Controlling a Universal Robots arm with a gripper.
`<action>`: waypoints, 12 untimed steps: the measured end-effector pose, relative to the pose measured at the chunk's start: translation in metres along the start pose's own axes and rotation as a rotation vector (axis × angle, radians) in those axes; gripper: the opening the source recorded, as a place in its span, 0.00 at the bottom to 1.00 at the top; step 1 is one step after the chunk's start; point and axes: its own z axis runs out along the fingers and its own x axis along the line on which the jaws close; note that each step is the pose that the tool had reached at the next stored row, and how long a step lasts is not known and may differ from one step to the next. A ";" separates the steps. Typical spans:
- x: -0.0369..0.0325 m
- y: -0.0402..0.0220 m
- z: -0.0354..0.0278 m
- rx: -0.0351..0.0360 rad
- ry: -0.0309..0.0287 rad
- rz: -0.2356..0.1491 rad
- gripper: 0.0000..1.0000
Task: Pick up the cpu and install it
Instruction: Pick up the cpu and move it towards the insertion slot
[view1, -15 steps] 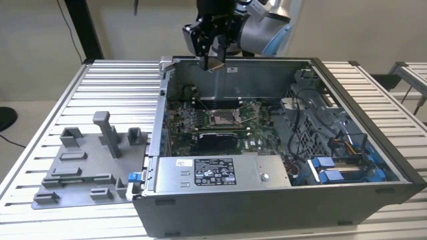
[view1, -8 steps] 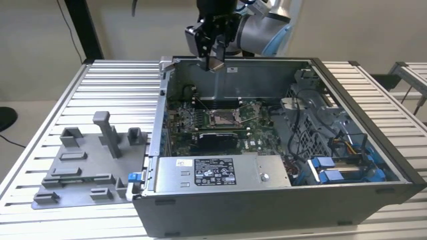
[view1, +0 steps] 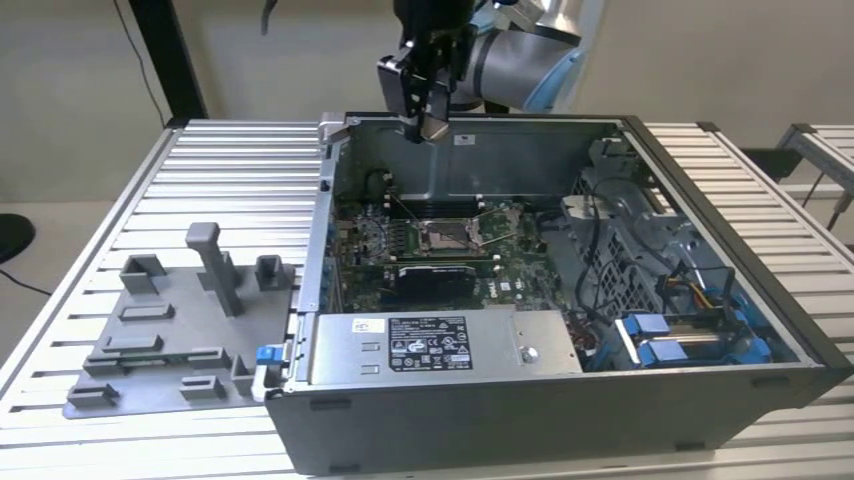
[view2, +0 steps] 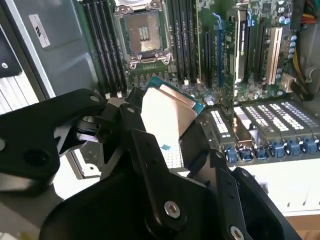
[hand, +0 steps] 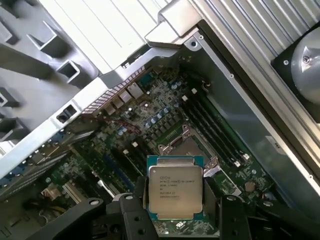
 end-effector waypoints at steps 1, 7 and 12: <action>0.0000 0.0000 0.0000 0.0013 -0.0014 -0.017 0.00; 0.0000 0.0000 0.0000 0.0023 -0.0037 -0.125 0.00; 0.0000 0.0000 0.0000 -0.0018 -0.0020 -0.217 0.00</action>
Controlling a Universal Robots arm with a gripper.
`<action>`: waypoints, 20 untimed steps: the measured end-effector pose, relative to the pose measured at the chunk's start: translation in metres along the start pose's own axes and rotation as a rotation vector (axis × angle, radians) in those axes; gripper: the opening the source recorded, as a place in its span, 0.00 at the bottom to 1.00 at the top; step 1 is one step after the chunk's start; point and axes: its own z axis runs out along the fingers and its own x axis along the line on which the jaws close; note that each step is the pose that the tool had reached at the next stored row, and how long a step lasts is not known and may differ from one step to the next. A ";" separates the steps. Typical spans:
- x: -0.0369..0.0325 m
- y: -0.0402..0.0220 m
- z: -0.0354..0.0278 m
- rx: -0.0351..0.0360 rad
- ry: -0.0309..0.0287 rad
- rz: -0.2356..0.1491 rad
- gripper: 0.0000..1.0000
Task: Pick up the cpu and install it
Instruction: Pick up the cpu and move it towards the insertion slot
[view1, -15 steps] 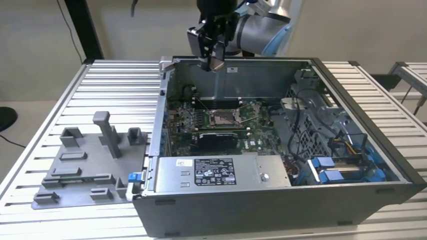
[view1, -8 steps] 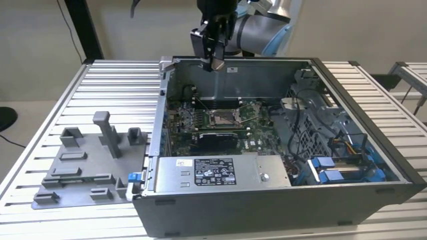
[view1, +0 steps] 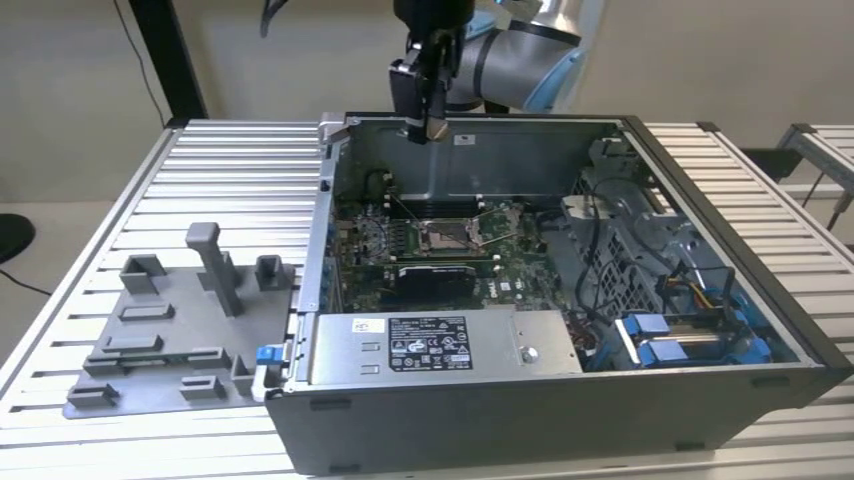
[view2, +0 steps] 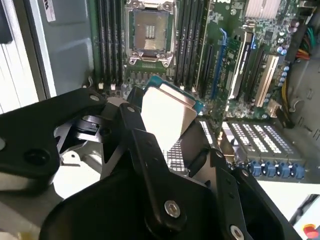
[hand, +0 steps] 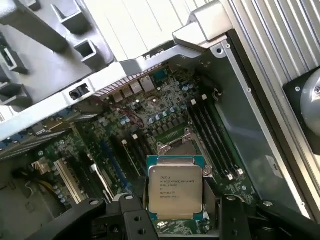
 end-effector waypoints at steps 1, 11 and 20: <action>0.0000 0.0000 0.0001 -0.0008 0.0001 -0.017 0.00; 0.0000 0.0000 0.0001 -0.0081 0.0069 -0.199 0.00; 0.0000 0.0000 0.0001 -0.0046 0.0363 -0.324 0.00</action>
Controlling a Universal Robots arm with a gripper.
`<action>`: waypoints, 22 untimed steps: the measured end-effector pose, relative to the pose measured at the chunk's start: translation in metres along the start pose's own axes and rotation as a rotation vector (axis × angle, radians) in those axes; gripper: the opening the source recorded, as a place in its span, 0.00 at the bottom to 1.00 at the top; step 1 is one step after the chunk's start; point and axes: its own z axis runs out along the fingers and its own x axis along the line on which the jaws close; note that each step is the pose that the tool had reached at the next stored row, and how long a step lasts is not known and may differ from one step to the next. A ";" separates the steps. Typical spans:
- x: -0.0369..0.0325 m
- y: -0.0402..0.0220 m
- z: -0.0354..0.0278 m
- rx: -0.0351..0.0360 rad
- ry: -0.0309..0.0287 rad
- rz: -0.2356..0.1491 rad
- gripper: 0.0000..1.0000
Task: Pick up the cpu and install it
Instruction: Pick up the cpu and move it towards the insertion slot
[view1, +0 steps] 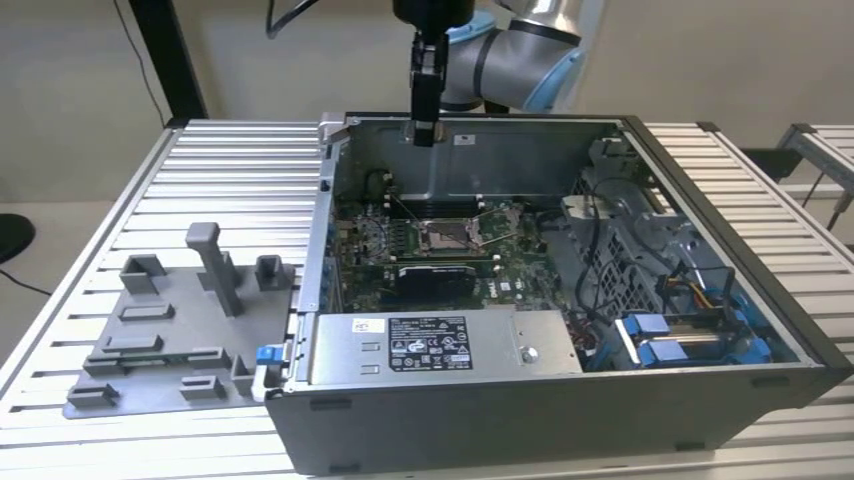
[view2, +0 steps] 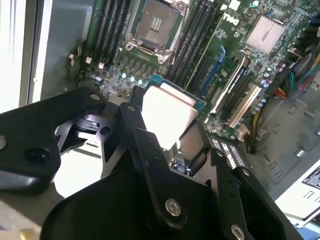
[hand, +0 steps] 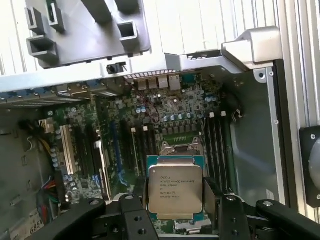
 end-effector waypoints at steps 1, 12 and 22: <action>0.0000 -0.0001 0.0000 0.0001 0.0026 -0.015 0.00; 0.0000 -0.0003 0.0005 -0.0102 0.0047 -0.159 0.00; -0.0004 -0.0031 0.0019 -0.0279 -0.0004 -0.174 0.00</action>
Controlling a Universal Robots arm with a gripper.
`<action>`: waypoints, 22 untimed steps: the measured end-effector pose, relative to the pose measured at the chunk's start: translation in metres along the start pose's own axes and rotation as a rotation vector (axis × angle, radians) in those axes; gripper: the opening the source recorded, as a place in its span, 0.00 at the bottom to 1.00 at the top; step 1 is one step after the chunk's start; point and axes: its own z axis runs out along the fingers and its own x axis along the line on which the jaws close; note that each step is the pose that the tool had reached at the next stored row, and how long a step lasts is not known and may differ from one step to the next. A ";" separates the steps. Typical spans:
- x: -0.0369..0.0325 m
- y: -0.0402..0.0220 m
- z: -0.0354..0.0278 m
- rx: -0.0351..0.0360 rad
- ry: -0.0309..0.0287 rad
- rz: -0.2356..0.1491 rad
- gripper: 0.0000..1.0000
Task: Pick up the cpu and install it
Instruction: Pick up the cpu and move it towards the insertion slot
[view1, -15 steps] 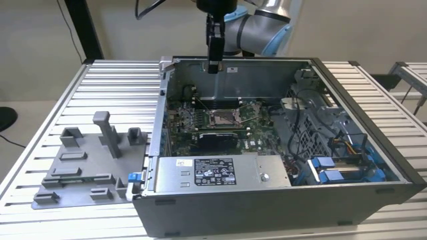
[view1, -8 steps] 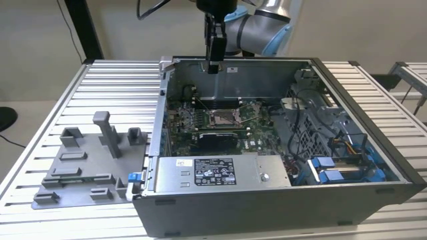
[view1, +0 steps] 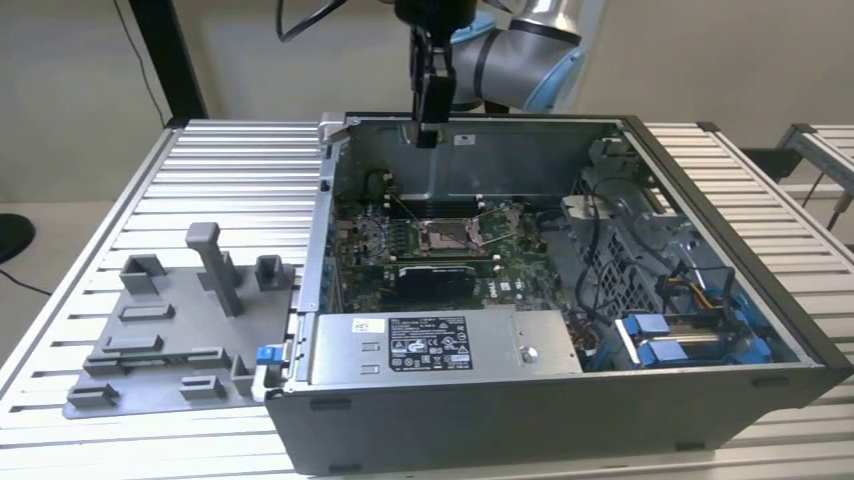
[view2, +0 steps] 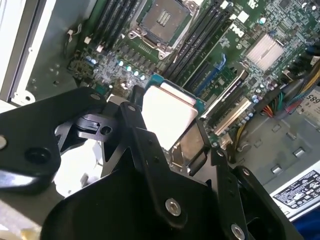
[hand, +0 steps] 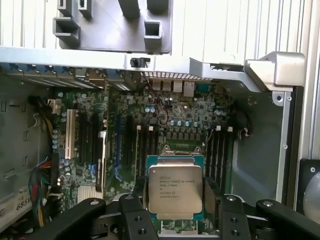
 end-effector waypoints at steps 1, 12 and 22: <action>0.0001 -0.0005 0.0015 -0.0007 -0.0022 0.000 0.00; 0.0006 -0.0071 0.0141 -0.0173 -0.0036 0.000 0.00; 0.0007 -0.0080 0.0160 -0.0181 -0.0035 0.001 0.00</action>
